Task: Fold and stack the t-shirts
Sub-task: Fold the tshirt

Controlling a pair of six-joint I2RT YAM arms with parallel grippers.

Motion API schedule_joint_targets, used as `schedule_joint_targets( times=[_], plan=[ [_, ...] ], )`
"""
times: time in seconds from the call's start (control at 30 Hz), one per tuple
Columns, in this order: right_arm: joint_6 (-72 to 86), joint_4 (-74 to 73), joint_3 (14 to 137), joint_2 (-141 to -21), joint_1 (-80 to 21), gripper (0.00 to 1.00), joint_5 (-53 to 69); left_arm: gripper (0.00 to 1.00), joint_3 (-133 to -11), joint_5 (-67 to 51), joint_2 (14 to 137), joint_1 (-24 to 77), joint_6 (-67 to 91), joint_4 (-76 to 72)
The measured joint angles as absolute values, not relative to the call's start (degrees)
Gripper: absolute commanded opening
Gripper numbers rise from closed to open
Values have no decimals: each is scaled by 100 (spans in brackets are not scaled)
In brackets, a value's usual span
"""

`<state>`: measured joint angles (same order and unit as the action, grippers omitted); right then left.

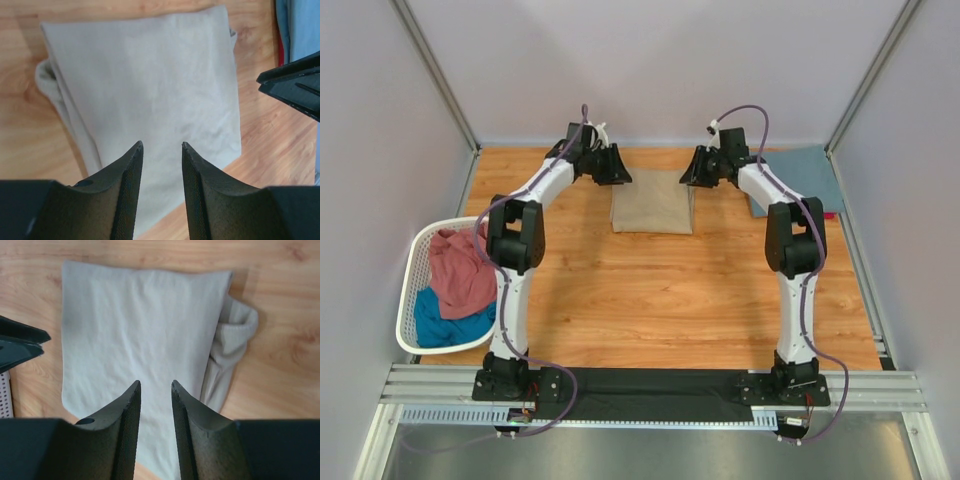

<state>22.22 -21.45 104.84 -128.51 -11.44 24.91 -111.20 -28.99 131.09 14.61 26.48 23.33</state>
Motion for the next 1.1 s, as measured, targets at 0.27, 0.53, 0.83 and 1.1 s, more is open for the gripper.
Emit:
schedule_joint_targets(
  times=[0.27,0.53,0.83,1.1],
  plan=[
    [2486,-1533,11063,-13913,-1057,35,2633,46,-12182,-3433,14595,1267,3074,2005],
    [2637,-1140,11120,-14000,-993,49,2727,51,-12337,-3701,14527,1066,3240,1728],
    [2543,-1323,10720,-13463,-993,55,2091,51,-11043,-3422,13026,1107,2757,2132],
    [2429,-1859,10895,-13439,-993,56,1496,49,-10082,-2930,12503,1166,2399,2379]
  ],
)
